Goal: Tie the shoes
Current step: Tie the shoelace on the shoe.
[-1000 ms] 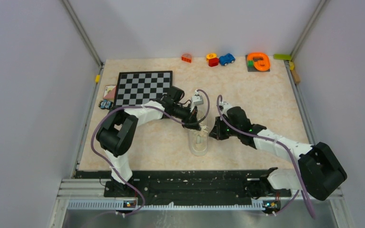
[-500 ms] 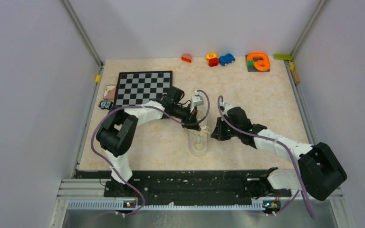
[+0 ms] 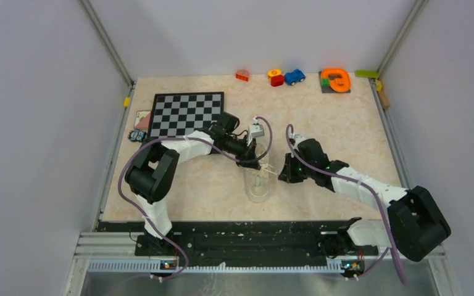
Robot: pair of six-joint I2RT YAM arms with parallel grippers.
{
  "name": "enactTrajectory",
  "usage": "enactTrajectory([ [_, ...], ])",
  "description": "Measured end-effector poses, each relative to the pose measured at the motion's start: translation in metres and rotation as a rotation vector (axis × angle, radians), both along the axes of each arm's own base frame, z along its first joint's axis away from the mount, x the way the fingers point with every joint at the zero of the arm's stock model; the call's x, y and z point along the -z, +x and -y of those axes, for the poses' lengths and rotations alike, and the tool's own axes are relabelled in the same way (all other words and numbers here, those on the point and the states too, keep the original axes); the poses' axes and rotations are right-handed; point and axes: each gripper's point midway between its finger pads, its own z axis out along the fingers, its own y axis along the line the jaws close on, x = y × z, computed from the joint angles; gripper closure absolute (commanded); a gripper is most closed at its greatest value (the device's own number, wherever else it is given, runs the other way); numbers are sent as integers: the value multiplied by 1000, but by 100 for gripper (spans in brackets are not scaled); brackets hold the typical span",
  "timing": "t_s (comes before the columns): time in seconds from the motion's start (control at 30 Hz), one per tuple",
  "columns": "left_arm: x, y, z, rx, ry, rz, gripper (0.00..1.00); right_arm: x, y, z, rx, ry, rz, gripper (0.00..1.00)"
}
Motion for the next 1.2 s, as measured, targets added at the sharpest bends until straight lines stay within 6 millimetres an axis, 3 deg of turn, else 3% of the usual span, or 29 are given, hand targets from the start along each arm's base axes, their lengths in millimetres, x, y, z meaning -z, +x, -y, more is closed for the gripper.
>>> enactTrajectory([
  [0.5,1,0,-1,-1,3,-3,95,-3,-2,18,45,-30,-10,100],
  [0.53,1,0,-1,-1,3,-3,95,-3,-2,18,43,-29,-12,96],
  [0.57,1,0,-1,-1,3,-3,92,-3,-3,18,39,-26,-14,84],
  [0.63,0,0,-1,-1,3,-4,83,-1,-6,16,24,-17,-20,74],
  [0.73,0,1,-2,-7,8,-5,70,1,-7,17,14,-20,-27,73],
  [0.87,0,2,-4,-15,12,-14,61,0,-6,17,14,-17,-25,68],
  [0.93,-1,3,-4,-20,13,-15,52,0,-6,17,15,-17,-23,63],
  [1.07,-6,3,-4,-30,15,-16,41,-2,-1,17,24,-14,-5,62],
  [1.2,-17,2,-6,-40,12,-2,36,-8,8,18,42,4,31,61],
])
